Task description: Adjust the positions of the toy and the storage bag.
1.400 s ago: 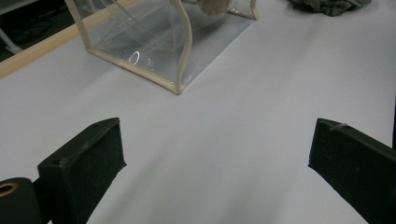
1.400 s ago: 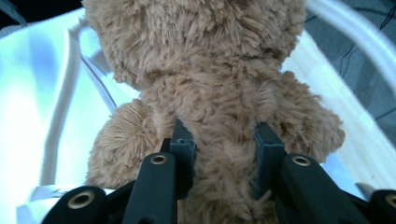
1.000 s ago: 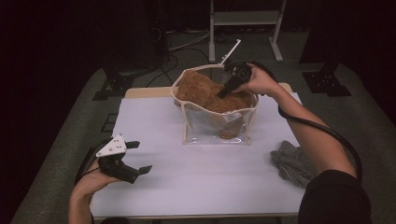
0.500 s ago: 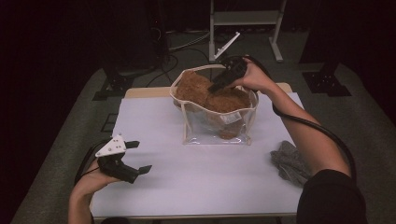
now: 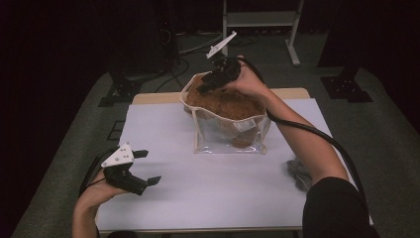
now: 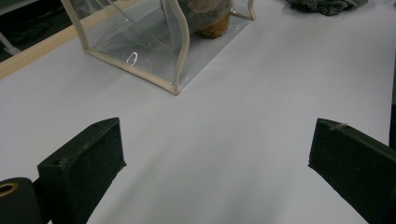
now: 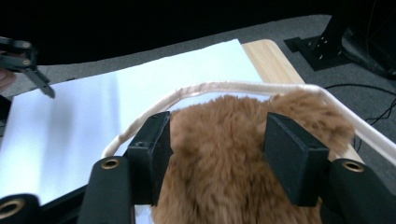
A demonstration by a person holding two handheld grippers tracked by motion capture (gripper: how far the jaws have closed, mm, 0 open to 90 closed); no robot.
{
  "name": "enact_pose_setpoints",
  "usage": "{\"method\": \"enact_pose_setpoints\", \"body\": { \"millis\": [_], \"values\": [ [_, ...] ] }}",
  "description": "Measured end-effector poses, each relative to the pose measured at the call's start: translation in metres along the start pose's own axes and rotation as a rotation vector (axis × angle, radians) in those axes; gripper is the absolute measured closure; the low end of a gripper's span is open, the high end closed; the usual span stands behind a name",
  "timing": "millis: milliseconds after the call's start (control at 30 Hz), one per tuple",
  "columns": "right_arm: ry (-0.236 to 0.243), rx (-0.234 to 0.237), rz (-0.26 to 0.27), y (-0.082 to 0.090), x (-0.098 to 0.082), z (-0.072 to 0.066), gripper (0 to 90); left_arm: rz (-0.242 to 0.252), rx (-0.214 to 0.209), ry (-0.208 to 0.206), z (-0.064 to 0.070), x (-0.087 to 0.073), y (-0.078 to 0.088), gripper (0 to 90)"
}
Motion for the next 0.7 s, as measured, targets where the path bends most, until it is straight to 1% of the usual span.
{"method": "enact_pose_setpoints", "body": {
  "millis": [67,100,167,233,267,300,333,400,533,600,633,700],
  "values": [
    [0.027,-0.027,-0.003,-0.005,-0.001,0.001,46.3,0.001,0.0,0.0,0.0,0.0,0.0,2.5],
    [0.029,-0.035,-0.005,-0.007,-0.001,0.001,48.2,0.001,0.0,-0.001,0.0,0.0,0.0,2.5],
    [0.036,-0.054,-0.018,-0.009,-0.002,0.003,58.1,0.0,0.0,0.0,0.0,0.0,0.0,2.5],
    [0.017,-0.053,-0.044,-0.01,-0.006,0.004,67.1,0.0,-0.001,0.0,0.0,0.0,0.0,2.5],
    [0.016,-0.054,-0.06,-0.011,-0.008,0.005,71.5,0.0,-0.001,0.0,0.0,0.0,0.0,2.5],
    [0.01,-0.05,-0.082,-0.012,-0.011,0.005,75.3,-0.001,-0.001,0.001,0.0,0.0,0.0,2.5],
    [0.002,-0.046,-0.099,-0.013,-0.014,0.006,77.2,0.001,-0.001,0.002,0.0,0.0,0.0,2.6],
    [-0.001,-0.037,-0.137,-0.019,-0.021,0.006,79.7,0.001,0.0,0.002,0.0,0.0,0.0,2.5],
    [-0.004,-0.022,-0.168,-0.028,-0.028,0.005,81.6,0.001,0.002,0.0,0.0,0.0,0.001,2.5],
    [-0.007,-0.022,-0.176,-0.029,-0.031,0.007,81.7,0.001,0.001,-0.002,0.0,0.0,0.002,2.5],
    [-0.022,-0.015,-0.18,-0.028,-0.033,0.007,81.6,0.001,0.001,-0.001,0.0,-0.001,0.002,2.5],
    [-0.03,-0.01,-0.169,-0.027,-0.032,0.007,80.7,0.001,0.002,0.001,0.0,-0.001,0.002,2.5]
  ]
}}
Point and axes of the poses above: each handheld gripper's, and its own axes: y roughly backward along the jaws, x roughly out of its top, z roughly to its right, the point moved 7 cm from there along -y, roughly forward along the jaws, and after that the axes turned 6 degrees about -x, right-handed, at the moved point
